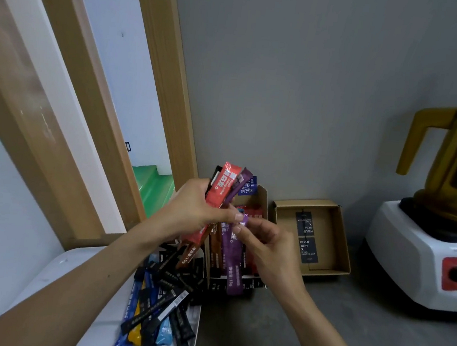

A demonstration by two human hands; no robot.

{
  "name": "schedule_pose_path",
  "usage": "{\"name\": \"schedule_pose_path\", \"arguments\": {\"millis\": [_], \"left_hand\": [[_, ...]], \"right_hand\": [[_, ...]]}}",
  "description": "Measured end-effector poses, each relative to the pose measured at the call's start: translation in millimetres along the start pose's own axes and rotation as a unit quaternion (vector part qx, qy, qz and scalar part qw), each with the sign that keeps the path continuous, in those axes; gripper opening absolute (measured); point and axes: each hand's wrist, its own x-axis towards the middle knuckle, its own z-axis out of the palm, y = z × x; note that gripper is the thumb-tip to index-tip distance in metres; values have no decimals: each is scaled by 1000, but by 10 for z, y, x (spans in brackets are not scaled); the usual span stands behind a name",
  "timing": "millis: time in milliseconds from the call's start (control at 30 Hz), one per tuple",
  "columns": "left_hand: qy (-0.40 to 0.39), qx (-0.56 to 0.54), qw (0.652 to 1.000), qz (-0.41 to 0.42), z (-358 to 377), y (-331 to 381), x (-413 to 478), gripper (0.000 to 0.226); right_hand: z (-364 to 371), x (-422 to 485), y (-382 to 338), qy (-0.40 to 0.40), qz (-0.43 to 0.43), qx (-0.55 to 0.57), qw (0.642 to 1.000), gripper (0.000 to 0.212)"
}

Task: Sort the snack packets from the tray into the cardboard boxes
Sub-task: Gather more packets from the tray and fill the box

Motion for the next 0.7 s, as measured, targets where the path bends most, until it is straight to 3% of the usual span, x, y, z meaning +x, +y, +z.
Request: {"name": "schedule_pose_path", "arguments": {"millis": [100, 233, 333, 500, 700], "left_hand": [[1, 20, 1000, 5, -1, -8, 7, 26], [24, -67, 997, -13, -31, 61, 30, 23], [53, -20, 998, -10, -59, 53, 71, 20], [49, -10, 998, -35, -72, 22, 132, 19], [63, 44, 996, -44, 53, 23, 214, 21]], "right_hand": [[-39, -5, 54, -12, 15, -11, 1000, 31], [-32, -54, 162, -38, 56, -97, 993, 37], [-24, -142, 219, -25, 59, -65, 996, 42], [-47, -195, 276, -24, 40, -84, 995, 15], [-108, -192, 323, 5, 34, -175, 984, 19]]}}
